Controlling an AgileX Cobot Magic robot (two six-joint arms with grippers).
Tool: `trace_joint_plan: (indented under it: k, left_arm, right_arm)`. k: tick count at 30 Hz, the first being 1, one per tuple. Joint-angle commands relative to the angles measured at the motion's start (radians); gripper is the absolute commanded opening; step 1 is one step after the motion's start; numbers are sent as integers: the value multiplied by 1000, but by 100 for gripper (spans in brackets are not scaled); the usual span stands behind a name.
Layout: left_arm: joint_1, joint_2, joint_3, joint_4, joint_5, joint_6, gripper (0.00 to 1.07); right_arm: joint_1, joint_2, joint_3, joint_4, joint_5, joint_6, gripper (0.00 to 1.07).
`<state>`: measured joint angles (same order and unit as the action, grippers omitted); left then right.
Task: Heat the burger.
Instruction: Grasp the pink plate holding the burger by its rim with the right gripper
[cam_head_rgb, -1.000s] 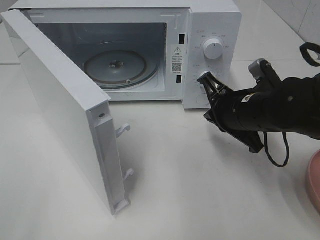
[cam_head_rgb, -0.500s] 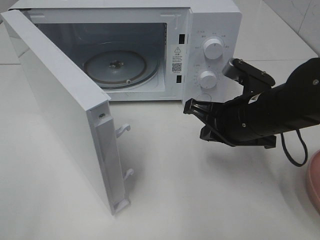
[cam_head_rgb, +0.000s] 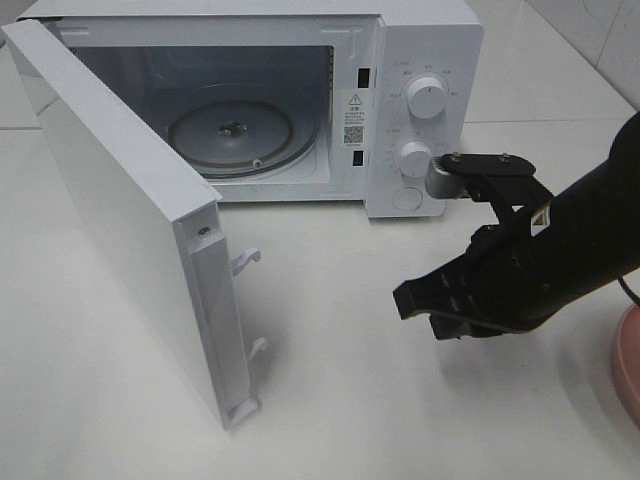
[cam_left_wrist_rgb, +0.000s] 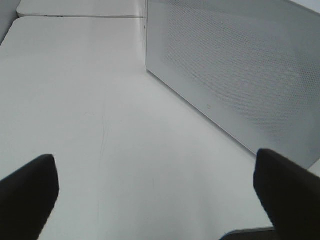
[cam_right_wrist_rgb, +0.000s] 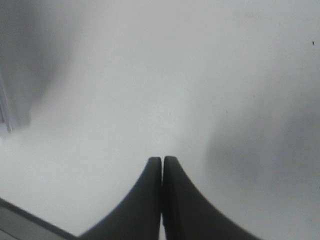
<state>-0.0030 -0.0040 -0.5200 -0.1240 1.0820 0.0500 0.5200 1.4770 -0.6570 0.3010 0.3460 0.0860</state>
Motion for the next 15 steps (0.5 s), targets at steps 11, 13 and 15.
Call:
trace_joint_plan:
  k: [11,13,15]
  left_arm:
    - [0,-16,4,-7,-10,-4,98]
    - [0,-16,4,-7,-10,-4,98]
    - [0,-16,4,-7,-10,-4,98]
  right_arm:
    - [-3,-198,1,-199,276,-15,5]
    - [-3,-214,1,-201,289,-15,5]
    - [-3,-268,1,-211,346,-15,6]
